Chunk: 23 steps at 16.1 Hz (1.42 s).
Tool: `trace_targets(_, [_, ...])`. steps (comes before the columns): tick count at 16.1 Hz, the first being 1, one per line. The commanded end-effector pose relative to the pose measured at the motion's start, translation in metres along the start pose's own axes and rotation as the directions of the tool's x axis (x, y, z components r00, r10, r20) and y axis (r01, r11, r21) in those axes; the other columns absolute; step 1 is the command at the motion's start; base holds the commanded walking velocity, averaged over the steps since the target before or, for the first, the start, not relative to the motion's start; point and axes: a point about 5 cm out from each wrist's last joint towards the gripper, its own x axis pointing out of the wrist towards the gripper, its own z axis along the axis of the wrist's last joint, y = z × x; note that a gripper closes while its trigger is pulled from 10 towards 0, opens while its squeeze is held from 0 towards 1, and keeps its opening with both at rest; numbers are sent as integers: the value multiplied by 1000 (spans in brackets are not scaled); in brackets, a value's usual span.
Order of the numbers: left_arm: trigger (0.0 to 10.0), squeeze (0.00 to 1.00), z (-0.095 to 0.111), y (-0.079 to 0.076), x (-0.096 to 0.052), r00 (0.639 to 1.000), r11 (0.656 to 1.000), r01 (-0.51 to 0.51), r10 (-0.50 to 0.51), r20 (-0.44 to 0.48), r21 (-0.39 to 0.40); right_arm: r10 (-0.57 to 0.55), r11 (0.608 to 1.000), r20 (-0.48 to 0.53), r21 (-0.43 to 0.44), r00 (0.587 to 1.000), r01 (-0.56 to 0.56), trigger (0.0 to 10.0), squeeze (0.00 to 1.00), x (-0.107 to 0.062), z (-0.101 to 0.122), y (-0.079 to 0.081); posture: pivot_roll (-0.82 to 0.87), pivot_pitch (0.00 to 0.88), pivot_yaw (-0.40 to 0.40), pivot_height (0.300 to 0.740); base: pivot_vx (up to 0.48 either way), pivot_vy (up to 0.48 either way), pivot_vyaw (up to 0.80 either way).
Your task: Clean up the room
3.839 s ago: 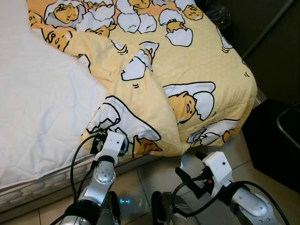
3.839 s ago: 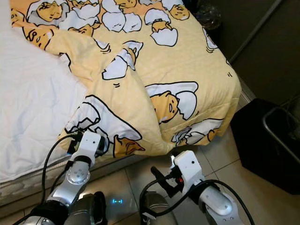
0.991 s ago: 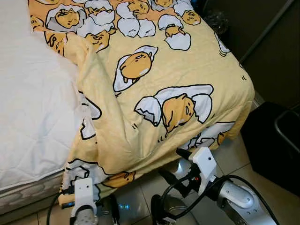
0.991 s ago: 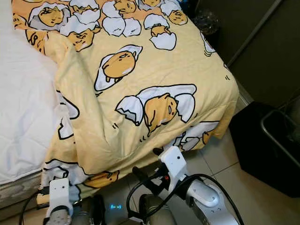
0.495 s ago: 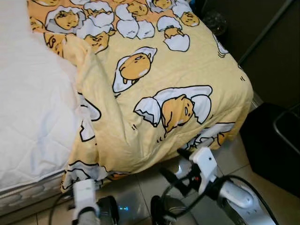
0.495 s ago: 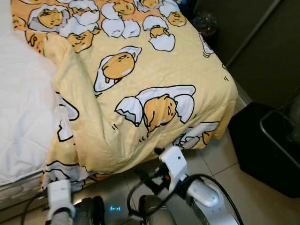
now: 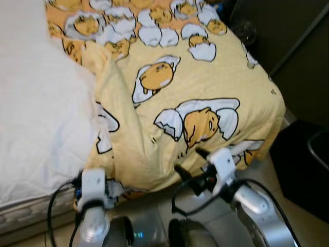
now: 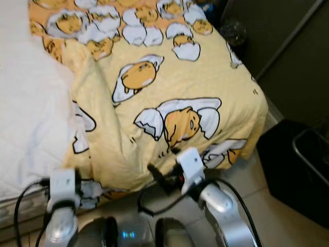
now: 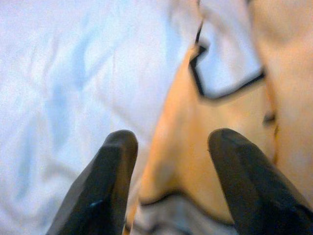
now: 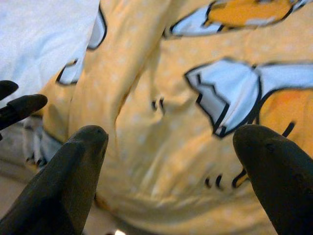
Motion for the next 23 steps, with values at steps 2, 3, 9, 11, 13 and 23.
trace_targets(2, [10000,1000,12,-12,34,997,997,79,-79,-23,-22,-100,994,76,-46,992,104,10000,0,9,12,-10,-69,93,-69,710,0,0,0])
trace_targets(3, [10000,1000,17,-13,47,993,994,108,-109,-41,-35,-82,994,99,-63,992,89,10000,0,11,17,-5,-69,97,-59,710,0,0,0])
trace_targets(9, [10000,0,42,-9,91,982,982,173,-178,-61,-78,-25,996,137,-76,990,35,10000,0,22,15,13,-37,116,-37,710,0,0,0])
trace_targets(11, [10000,0,46,-13,92,986,982,152,-158,-47,-114,-30,997,134,-70,990,39,10000,0,24,15,8,-34,109,-42,710,0,0,0])
trace_targets(13, [10000,0,44,-17,88,987,982,150,-155,-42,-117,-45,997,136,-58,990,53,10000,0,24,15,4,-27,96,-57,710,0,0,372])
trace_targets(23, [10000,0,42,-24,80,985,982,173,-174,-1,-76,-88,995,107,-37,990,92,10000,0,25,6,-3,-13,91,-68,710,0,0,409])
